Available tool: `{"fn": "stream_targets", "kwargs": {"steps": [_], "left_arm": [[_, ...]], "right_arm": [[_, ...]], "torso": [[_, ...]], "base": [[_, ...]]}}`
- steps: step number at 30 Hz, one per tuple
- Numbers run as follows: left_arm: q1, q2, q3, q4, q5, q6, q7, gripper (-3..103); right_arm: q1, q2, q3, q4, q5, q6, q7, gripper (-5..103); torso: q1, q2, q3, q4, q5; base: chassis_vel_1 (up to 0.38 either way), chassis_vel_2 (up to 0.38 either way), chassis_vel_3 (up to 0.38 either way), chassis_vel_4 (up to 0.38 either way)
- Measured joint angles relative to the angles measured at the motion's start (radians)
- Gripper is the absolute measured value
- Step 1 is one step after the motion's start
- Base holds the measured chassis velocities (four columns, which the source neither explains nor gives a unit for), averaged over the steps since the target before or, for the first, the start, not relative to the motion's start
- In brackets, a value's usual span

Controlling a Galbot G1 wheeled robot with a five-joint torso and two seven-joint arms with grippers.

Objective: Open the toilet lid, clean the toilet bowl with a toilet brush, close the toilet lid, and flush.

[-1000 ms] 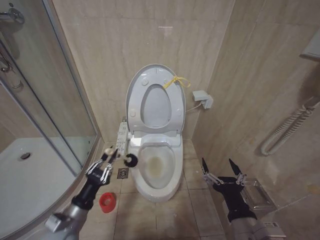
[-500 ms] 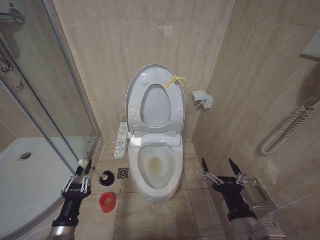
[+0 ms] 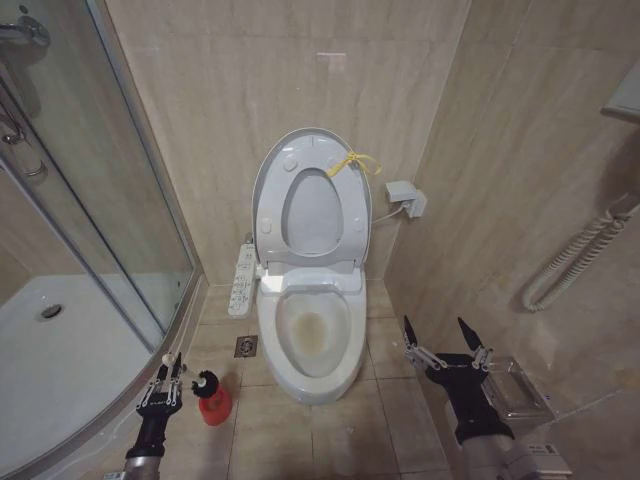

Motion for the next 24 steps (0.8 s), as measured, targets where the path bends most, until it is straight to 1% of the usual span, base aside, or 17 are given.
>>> {"fn": "stream_targets", "kwargs": {"steps": [1,3,4,5,6,8,16,17,19,24], "left_arm": [[-0.025,0.005,0.008,0.043,-0.018,-0.015,0.021,21],[-0.063,0.014,0.024,0.107,-0.051,-0.029,0.043,21],[-0.078,0.016,0.028,0.133,-0.059,-0.033,0.049,21],[-0.078,0.016,0.028,0.133,-0.059,-0.033,0.049,21],[-0.096,0.017,0.031,0.162,-0.068,-0.036,0.055,21],[-0.12,0.019,0.046,0.206,-0.1,-0.036,0.057,21],[-0.156,0.017,0.072,0.29,-0.141,-0.042,0.072,21],[-0.156,0.017,0.072,0.29,-0.141,-0.042,0.072,21],[-0.17,0.019,0.075,0.327,-0.148,-0.053,0.079,21],[-0.175,0.022,0.078,0.356,-0.157,-0.057,0.088,21]], "right_arm": [[0.0,0.0,0.0,0.0,0.0,0.0,0.0,100],[0.0,0.0,0.0,0.0,0.0,0.0,0.0,100],[0.0,0.0,0.0,0.0,0.0,0.0,0.0,100],[0.0,0.0,0.0,0.0,0.0,0.0,0.0,100],[0.0,0.0,0.0,0.0,0.0,0.0,0.0,100],[0.0,0.0,0.0,0.0,0.0,0.0,0.0,100],[0.0,0.0,0.0,0.0,0.0,0.0,0.0,100],[0.0,0.0,0.0,0.0,0.0,0.0,0.0,100],[0.0,0.0,0.0,0.0,0.0,0.0,0.0,100],[0.0,0.0,0.0,0.0,0.0,0.0,0.0,100]], "torso": [[0.0,0.0,0.0,-0.0001,0.0001],[0.0,0.0,0.0,-0.0002,0.0002],[0.0,0.0,0.0,0.0001,0.0002],[0.0,0.0,0.0,0.0001,0.0002],[0.0,0.0,0.0,-0.0001,0.0002],[0.0,0.0,0.0,-0.0001,0.0004],[0.0,0.0,0.0,-0.0001,0.0004],[0.0,0.0,0.0,-0.0001,0.0004],[0.0,0.0,0.0,-0.0001,0.0003],[0.0,0.0,0.0,0.0,0.0003]], "base": [[0.0,0.0,0.0,0.0],[0.0,0.0,0.0,0.0],[0.0,0.0,0.0,0.0],[0.0,0.0,0.0,0.0],[0.0,0.0,0.0,0.0],[0.0,0.0,0.0,0.0],[0.0,0.0,0.0,0.0],[0.0,0.0,0.0,0.0],[0.0,0.0,0.0,0.0],[0.0,0.0,0.0,0.0]]}}
